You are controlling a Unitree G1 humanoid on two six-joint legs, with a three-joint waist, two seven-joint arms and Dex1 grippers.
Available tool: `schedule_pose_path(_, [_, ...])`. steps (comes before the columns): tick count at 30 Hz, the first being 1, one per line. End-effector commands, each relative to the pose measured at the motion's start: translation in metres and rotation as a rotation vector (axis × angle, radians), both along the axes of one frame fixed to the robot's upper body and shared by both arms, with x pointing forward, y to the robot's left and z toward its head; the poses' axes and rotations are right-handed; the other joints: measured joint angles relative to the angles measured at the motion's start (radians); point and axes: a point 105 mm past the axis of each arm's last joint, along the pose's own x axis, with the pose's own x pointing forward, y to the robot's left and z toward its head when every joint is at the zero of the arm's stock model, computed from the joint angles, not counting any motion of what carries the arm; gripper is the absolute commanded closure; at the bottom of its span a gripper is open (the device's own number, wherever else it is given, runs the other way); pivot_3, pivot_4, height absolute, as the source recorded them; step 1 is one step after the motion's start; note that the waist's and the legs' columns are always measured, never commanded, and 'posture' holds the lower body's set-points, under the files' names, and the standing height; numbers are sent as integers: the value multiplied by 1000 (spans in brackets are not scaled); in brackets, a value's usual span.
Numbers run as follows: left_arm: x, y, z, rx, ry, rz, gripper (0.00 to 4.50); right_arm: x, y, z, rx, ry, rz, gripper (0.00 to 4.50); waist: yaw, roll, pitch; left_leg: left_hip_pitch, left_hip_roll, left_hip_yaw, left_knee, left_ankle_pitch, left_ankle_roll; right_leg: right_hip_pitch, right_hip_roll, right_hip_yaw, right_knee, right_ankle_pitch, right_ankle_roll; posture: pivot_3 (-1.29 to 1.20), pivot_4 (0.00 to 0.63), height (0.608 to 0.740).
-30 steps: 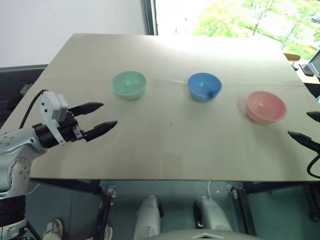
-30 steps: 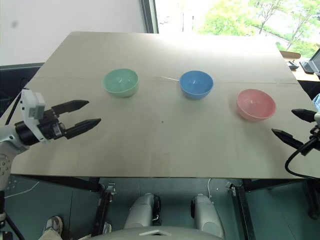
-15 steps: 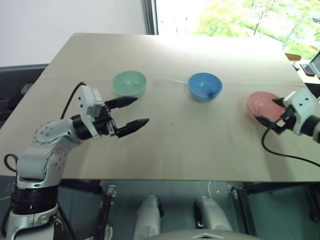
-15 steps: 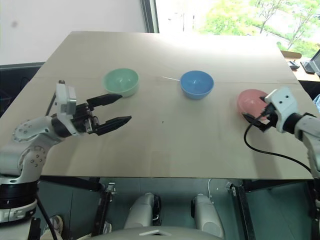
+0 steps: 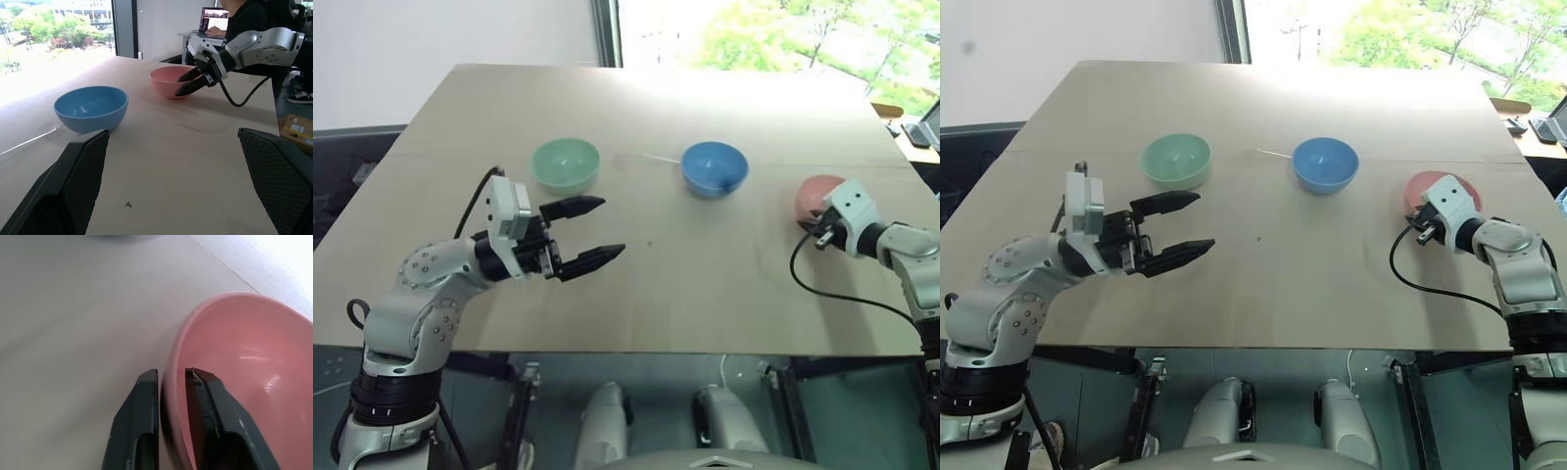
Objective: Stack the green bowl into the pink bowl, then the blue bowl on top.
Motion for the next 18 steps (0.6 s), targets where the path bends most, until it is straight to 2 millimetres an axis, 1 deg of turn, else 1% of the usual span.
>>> schedule_pose_path(1, [-5, 5, 8, -15, -52, 22, 0, -11, 30, 39, -14, -136, 131, 4454, 0, 0, 0, 0, 0, 0, 0, 0, 0, 0, 0, 0, 0, 0, 0, 0, 150, 740])
schedule_pose_path(3, [-6, 9, 6, -9, -51, 36, 0, -20, 44, 44, -7, -145, 187, 4454, -2, 1, 0, 0, 0, 0, 0, 0, 0, -1, 0, 0, 0, 0, 0, 0, 150, 740])
schedule_pose_path(5, [-7, 14, 4, -11, -43, 50, 0, -34, 69, 43, 44, -118, 254, 4454, -2, 1, 0, 0, 1, 0, -1, 1, -1, -1, 1, 0, 0, 0, 0, 0, 150, 740])
schedule_pose_path(7, [-9, 23, -1, -4, -30, 73, 0, -56, 111, 35, 75, -95, 387, 4454, -1, 0, 0, 0, 1, 0, -1, 1, -1, -1, 1, 0, 0, 0, 0, 0, 150, 740])
schedule_pose_path(9, [-10, 28, -3, -4, -24, 91, 0, -71, 143, 26, 88, -72, 481, 4454, -3, 0, 0, 0, 1, 0, 0, 0, 0, 0, 1, 0, 0, 0, 0, 0, 150, 740])
schedule_pose_path(10, [-11, 29, -3, -7, -22, 94, 0, -74, 155, 21, 88, -60, 514, 4454, -3, 0, 0, 0, 1, 0, 0, 0, 0, 0, 1, 0, 1, 0, 0, 0, 150, 740])
schedule_pose_path(11, [-11, 31, -3, -7, -21, 94, 0, -76, 167, 16, 86, -50, 543, 4454, -2, 0, 0, 0, 1, 0, 0, 0, 0, 0, 1, -1, 1, 0, 0, 0, 150, 740])
schedule_pose_path(14, [-11, 32, -3, -10, -19, 94, 0, -77, 191, 8, 68, -38, 598, 4454, 1, 0, 0, 0, 1, 0, 1, 0, 0, 0, 0, -1, 1, 0, 0, 0, 150, 740])
schedule_pose_path(16, [-13, 31, -3, -7, -14, 85, 0, -73, 204, 4, 69, -22, 619, 4454, 3, -1, -1, 0, 0, 0, 2, 0, 0, 0, 0, -1, 1, 0, 0, 0, 150, 740])
schedule_pose_path(18, [-14, 30, -3, -7, -12, 82, 0, -63, 213, 0, 43, -24, 628, 4454, 1, -1, -1, 0, 1, -1, 2, 0, 0, 0, 0, -1, 1, 0, 0, 0, 150, 740])
